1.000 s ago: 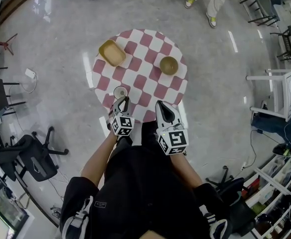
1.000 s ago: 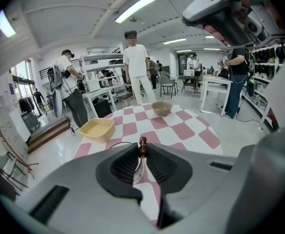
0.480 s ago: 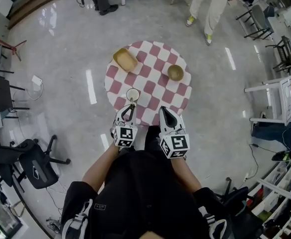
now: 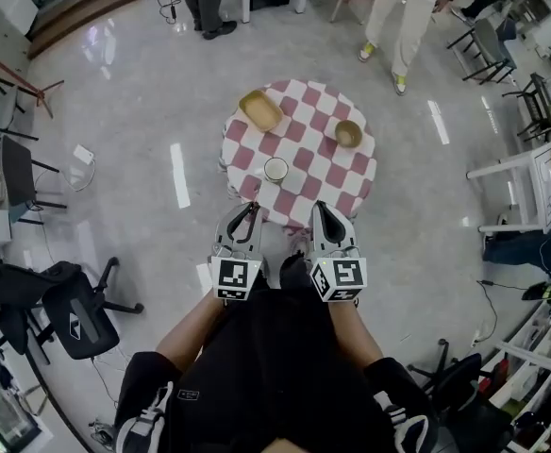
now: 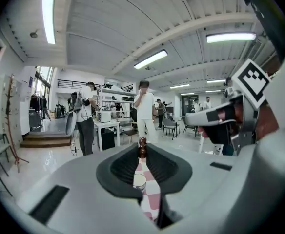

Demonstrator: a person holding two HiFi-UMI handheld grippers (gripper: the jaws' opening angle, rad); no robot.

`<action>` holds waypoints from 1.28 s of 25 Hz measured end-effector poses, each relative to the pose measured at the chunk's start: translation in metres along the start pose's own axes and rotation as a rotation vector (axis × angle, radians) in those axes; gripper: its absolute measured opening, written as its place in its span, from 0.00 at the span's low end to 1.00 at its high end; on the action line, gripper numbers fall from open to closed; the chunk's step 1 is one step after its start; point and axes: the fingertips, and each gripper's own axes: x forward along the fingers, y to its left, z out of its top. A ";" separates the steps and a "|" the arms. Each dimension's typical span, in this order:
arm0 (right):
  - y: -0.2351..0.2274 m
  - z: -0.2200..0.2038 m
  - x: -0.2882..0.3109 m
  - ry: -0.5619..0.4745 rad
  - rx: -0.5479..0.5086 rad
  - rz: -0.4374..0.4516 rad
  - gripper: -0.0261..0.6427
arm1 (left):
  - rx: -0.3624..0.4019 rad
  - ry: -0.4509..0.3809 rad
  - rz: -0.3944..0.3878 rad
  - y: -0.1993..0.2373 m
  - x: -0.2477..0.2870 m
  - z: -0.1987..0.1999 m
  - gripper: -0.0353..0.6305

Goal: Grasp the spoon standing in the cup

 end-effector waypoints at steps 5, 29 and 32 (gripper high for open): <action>0.013 0.007 -0.008 -0.021 -0.008 0.023 0.08 | -0.034 -0.053 0.008 -0.005 -0.034 0.031 0.13; -0.002 0.007 -0.013 -0.013 -0.006 0.100 0.08 | -0.077 -0.065 0.051 -0.030 -0.031 0.057 0.13; -0.002 0.006 -0.015 -0.011 -0.002 0.104 0.08 | -0.074 -0.065 0.056 -0.031 -0.032 0.056 0.13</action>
